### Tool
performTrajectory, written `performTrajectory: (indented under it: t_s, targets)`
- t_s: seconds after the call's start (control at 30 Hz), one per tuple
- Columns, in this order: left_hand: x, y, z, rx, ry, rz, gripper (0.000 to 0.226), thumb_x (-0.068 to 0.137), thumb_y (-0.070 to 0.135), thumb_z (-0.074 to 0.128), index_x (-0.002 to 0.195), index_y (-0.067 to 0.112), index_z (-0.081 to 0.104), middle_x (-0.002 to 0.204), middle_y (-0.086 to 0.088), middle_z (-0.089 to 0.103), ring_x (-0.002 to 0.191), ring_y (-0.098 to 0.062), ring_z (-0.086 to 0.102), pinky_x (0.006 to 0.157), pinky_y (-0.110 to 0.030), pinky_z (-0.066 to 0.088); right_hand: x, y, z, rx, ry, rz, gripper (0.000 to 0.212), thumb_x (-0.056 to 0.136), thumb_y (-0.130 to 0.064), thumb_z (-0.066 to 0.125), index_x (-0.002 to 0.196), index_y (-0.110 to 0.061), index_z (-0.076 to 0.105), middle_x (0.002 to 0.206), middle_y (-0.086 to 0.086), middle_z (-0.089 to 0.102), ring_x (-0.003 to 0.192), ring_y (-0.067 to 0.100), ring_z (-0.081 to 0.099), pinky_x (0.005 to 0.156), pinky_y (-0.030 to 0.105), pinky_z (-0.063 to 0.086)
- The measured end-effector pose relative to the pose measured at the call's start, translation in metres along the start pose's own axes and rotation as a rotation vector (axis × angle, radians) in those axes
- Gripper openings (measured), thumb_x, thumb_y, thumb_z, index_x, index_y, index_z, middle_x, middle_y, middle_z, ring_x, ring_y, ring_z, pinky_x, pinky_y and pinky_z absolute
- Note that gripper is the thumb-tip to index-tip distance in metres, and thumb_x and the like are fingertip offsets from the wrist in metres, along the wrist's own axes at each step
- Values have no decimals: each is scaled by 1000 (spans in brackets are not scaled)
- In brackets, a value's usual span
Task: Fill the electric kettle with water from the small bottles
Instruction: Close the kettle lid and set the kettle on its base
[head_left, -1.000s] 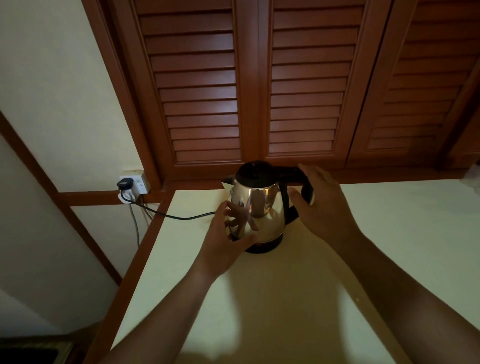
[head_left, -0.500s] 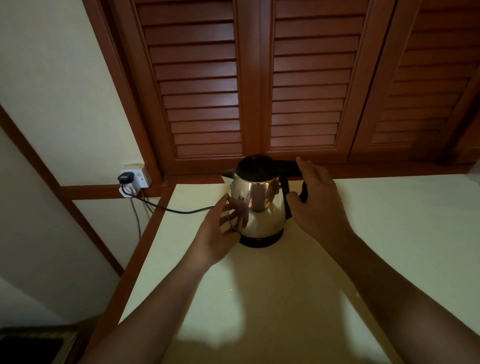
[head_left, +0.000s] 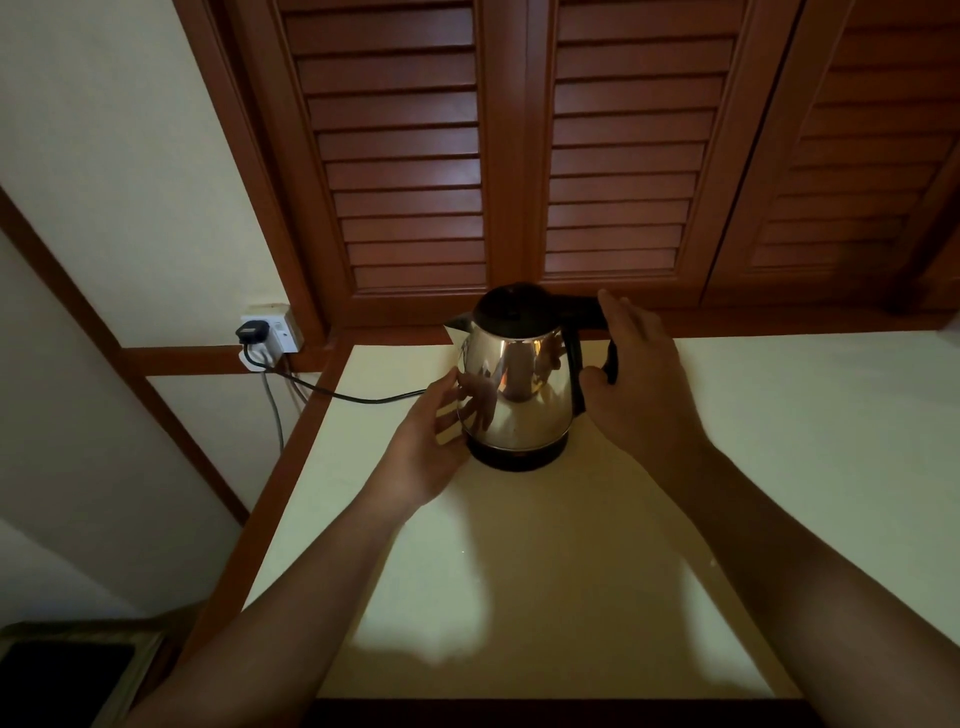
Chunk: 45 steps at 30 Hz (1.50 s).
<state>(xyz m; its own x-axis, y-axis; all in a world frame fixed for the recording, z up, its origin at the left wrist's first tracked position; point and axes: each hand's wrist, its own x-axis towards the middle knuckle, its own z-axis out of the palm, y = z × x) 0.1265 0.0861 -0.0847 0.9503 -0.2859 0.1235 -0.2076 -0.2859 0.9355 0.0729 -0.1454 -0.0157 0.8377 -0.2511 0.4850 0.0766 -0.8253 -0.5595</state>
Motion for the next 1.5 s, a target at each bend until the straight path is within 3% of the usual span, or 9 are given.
performTrajectory:
  t_s: [0.13,0.3,0.43,0.57,0.7,0.83,1.0,1.2,1.5]
  targets:
    - [-2,6,2,45,-13,6,62,100,-18,49,124,38,54,120,23,67,108,3,69,80,-12,53,1,-1,-2,-18,4,-14,77,87,-12,65,156,-18,30,154,10,35,140,30,37,111,44,42]
    - [-3,3,2,73,5,4,62,101,1,61,152,31,41,142,13,58,129,-6,57,99,-19,54,4,2,-2,-65,2,-63,76,86,-10,66,155,-19,33,153,10,36,137,31,39,108,43,45]
    - [-5,11,2,112,-36,9,64,99,-17,51,124,41,51,122,20,61,103,14,66,78,-9,54,0,6,1,-64,-38,-56,84,88,-14,65,158,-26,21,164,6,20,147,29,27,114,40,38]
    - [-8,16,2,20,-81,-27,73,95,-18,58,121,51,52,128,24,57,121,4,61,96,-20,51,-24,6,13,4,-12,-47,82,94,-21,62,160,-27,14,169,-1,0,154,25,9,117,34,22]
    - [-23,12,5,17,-80,-38,67,95,-17,58,128,41,50,122,30,53,104,21,60,83,-10,52,-67,1,28,106,14,50,69,97,-22,58,157,-20,24,166,1,18,152,18,17,119,31,21]
    - [-48,1,1,135,-134,-42,78,94,1,67,155,38,36,145,24,51,129,14,50,111,-13,43,-103,3,45,142,-179,145,57,98,-22,55,152,-22,36,154,-3,41,141,15,36,108,21,23]
    - [-66,3,-1,282,-151,-6,75,95,4,64,139,58,35,121,49,42,108,25,50,95,3,37,-109,3,51,113,-377,170,58,101,-21,48,156,-16,29,159,4,37,144,20,36,115,27,26]
    - [-66,4,-1,337,-186,-62,75,99,15,63,163,28,27,159,4,47,145,-17,46,110,-19,33,-109,-1,50,102,-429,206,60,100,-23,51,156,-18,29,157,4,39,142,21,39,113,28,29]
    - [-49,3,6,164,-126,-15,78,96,5,66,155,41,30,135,31,42,130,3,41,107,-20,36,-94,0,52,244,-401,306,69,100,-24,51,158,-37,17,153,-3,46,135,22,48,106,31,38]
